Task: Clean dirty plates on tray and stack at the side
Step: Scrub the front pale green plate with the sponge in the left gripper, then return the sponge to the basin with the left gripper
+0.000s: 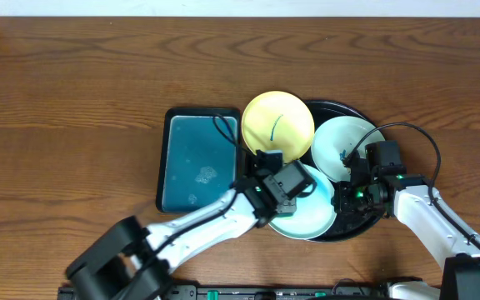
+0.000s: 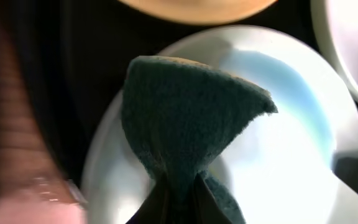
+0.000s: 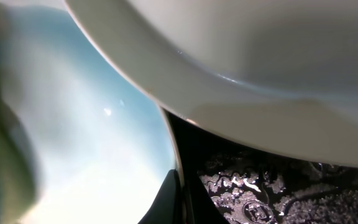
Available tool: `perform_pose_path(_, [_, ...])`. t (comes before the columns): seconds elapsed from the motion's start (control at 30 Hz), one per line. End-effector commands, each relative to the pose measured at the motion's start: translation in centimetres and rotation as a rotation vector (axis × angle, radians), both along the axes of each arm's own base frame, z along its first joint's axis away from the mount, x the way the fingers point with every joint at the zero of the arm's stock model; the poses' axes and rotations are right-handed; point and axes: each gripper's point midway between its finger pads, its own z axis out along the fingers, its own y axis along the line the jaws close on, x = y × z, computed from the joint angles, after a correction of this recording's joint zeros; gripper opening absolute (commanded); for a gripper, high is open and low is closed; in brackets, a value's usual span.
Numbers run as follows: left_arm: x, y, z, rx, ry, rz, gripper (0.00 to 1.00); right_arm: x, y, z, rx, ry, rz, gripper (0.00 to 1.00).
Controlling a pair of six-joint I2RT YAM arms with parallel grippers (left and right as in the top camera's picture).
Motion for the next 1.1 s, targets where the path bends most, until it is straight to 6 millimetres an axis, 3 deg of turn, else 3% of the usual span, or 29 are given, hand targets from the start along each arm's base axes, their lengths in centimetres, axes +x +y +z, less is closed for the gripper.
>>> perform_pose_path(0.0, [0.7, 0.5, 3.9, -0.029, -0.114, -0.073, 0.07, 0.3, -0.9, -0.3, -0.044, -0.002, -0.018, 0.02])
perform_pose_path(0.2, [0.6, 1.0, 8.7, -0.070, -0.230, -0.187, 0.07, 0.2, -0.4, -0.1, -0.017, 0.000, -0.013, 0.28])
perform_pose_path(0.3, [1.3, 3.3, 9.3, -0.021, -0.247, -0.147, 0.08, 0.2, -0.4, -0.1, -0.018, 0.001, -0.013, 0.27])
perform_pose_path(0.67, [4.7, 13.4, 6.2, 0.162, -0.124, 0.096, 0.08, 0.0, 0.0, -0.1, -0.012, 0.000, 0.011, 0.01])
perform_pose_path(0.87, [5.9, 17.0, 4.6, 0.197, -0.075, 0.206, 0.07, -0.3, 1.2, -0.1, -0.013, -0.009, 0.069, 0.01])
perform_pose_path(1.07, [6.1, 18.1, 2.7, 0.236, -0.016, 0.227, 0.08, -0.2, 1.6, 0.5, -0.012, -0.034, 0.087, 0.01])
